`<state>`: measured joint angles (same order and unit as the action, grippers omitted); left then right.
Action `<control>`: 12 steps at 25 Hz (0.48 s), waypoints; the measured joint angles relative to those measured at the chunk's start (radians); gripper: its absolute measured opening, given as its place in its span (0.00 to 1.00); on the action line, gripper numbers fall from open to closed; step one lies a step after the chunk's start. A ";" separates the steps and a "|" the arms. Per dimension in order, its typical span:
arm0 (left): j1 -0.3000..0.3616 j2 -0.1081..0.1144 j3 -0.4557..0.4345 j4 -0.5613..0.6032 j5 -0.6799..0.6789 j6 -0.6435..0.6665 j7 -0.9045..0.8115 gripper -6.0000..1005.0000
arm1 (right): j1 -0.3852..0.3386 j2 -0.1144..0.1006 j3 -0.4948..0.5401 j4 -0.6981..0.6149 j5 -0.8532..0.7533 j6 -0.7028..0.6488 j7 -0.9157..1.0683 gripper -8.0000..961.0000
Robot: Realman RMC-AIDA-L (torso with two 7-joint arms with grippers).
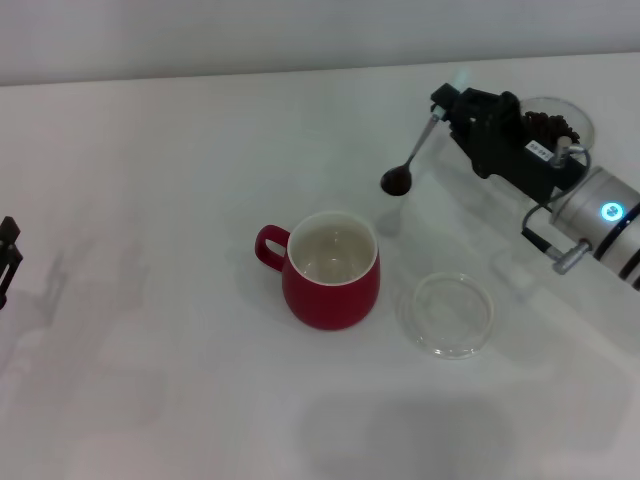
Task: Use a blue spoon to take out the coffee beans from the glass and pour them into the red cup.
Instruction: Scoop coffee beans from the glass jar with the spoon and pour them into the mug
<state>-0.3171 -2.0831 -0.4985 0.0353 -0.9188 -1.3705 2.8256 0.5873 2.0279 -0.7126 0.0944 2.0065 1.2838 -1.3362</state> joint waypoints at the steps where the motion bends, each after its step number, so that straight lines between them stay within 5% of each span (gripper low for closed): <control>1: 0.000 0.000 0.000 0.000 0.000 0.000 0.000 0.59 | 0.006 0.000 0.000 0.002 -0.006 -0.003 0.000 0.15; 12: 0.010 -0.001 0.000 -0.006 0.000 -0.003 0.000 0.59 | 0.080 0.000 0.004 0.034 -0.072 -0.059 -0.026 0.15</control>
<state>-0.3070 -2.0840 -0.4986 0.0293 -0.9188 -1.3730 2.8256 0.6673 2.0279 -0.7086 0.1285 1.9341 1.2252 -1.3621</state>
